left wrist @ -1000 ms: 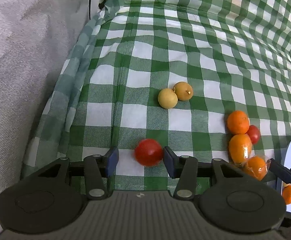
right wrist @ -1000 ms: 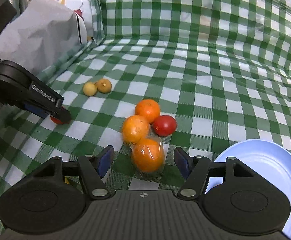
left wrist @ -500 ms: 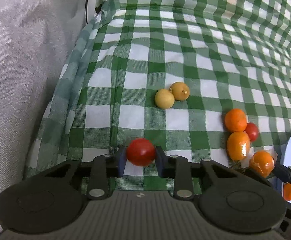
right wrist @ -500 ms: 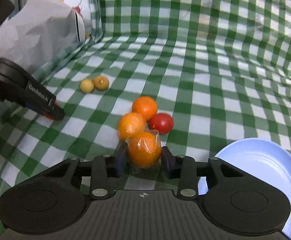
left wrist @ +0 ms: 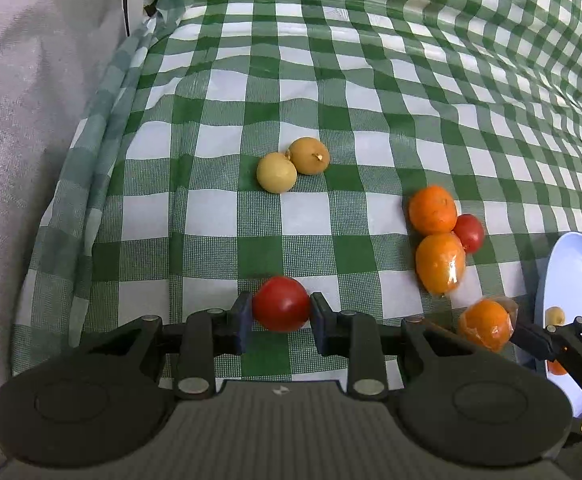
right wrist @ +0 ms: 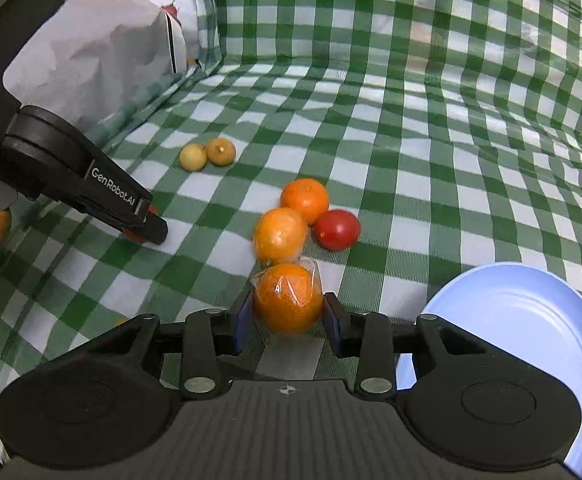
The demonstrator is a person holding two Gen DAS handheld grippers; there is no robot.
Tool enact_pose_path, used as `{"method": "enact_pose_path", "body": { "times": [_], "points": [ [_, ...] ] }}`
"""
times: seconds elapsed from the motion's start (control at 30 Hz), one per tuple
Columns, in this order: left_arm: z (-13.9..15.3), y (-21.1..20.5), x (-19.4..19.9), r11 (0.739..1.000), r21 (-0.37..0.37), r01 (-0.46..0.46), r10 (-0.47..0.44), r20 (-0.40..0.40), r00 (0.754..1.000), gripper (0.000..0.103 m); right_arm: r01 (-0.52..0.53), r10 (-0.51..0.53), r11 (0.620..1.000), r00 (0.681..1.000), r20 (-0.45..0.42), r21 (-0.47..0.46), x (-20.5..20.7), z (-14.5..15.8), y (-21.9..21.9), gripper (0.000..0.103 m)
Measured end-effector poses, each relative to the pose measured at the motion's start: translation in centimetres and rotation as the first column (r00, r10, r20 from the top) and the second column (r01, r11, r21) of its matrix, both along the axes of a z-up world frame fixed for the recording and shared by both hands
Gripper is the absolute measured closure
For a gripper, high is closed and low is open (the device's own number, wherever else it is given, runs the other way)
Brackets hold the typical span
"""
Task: Organize fruits
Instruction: 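Lift the red tomato with the left tool while the right tool carries the bagged orange over the plate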
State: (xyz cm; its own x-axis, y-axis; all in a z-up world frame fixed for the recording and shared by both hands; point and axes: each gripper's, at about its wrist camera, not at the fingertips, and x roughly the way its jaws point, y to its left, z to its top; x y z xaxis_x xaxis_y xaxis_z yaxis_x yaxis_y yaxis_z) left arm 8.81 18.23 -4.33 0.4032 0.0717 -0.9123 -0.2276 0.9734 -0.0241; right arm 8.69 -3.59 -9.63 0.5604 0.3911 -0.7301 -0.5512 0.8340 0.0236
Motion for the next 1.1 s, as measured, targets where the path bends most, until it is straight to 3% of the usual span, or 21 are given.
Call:
{"method": "enact_pose_path", "body": {
  "times": [0.57,1.1],
  "points": [
    [0.5,-0.5,-0.2,1.000,0.015,-0.006,0.006,0.013,1.000,0.069,0.023,-0.023,1.000,1.000,0.004,0.015,0.0,0.0,-0.3,0.064],
    [4.5,-2.1,-0.9,0.999,0.039,0.007,-0.009,0.073,0.997,0.069,0.059,-0.065,0.996,0.995,0.079,0.073,-1.1,1.8,-2.0,0.064]
  ]
}}
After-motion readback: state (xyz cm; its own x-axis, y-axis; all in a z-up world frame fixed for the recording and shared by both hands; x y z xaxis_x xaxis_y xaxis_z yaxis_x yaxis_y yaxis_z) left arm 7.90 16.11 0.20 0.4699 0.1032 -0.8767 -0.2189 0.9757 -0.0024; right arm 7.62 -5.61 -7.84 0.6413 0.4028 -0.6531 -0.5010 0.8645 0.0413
